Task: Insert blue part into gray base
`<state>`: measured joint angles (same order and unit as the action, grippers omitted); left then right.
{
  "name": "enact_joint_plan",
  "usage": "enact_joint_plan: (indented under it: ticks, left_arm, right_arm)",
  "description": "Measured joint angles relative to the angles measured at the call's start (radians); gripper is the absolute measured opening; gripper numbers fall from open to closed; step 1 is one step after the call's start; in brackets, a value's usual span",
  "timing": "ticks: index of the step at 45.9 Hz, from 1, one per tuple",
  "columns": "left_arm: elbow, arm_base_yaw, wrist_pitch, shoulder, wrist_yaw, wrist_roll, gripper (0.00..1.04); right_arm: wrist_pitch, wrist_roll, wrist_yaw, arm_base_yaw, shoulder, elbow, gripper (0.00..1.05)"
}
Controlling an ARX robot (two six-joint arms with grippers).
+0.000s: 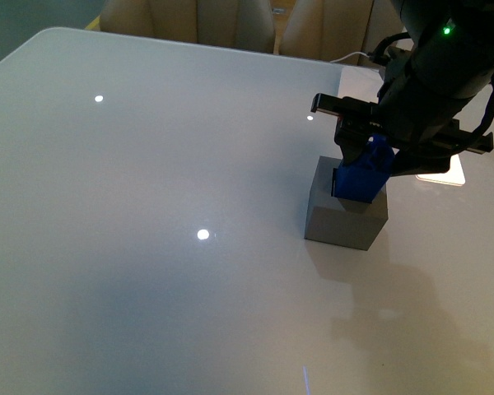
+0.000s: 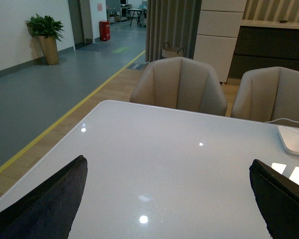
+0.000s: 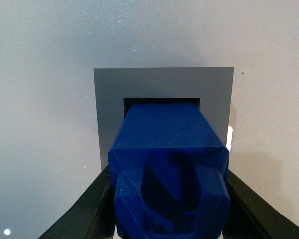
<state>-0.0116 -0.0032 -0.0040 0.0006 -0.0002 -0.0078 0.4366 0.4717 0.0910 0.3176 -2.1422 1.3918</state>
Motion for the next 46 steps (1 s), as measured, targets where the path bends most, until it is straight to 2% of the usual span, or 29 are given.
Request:
enact_joint_plan:
  ticks: [15, 25, 29, 34, 46]
  left_arm:
    - [0.0, 0.0, 0.0, 0.0, 0.0, 0.0, 0.97]
    - [0.0, 0.0, 0.0, 0.0, 0.0, 0.0, 0.97]
    - [0.0, 0.0, 0.0, 0.0, 0.0, 0.0, 0.97]
    - [0.0, 0.0, 0.0, 0.0, 0.0, 0.0, 0.97]
    - [0.0, 0.0, 0.0, 0.0, 0.0, 0.0, 0.97]
  right_arm:
    - [0.004, -0.006, 0.01, 0.005, -0.003, -0.002, 0.46]
    - [0.006, -0.005, 0.01, 0.008, -0.011, -0.002, 0.78]
    - [-0.013, -0.003, 0.005, 0.009, -0.005, -0.01, 0.96]
    - [-0.068, 0.002, 0.021, 0.012, 0.054, -0.065, 0.96]
    - [-0.291, -0.07, 0.257, 0.053, 0.384, -0.288, 0.96]
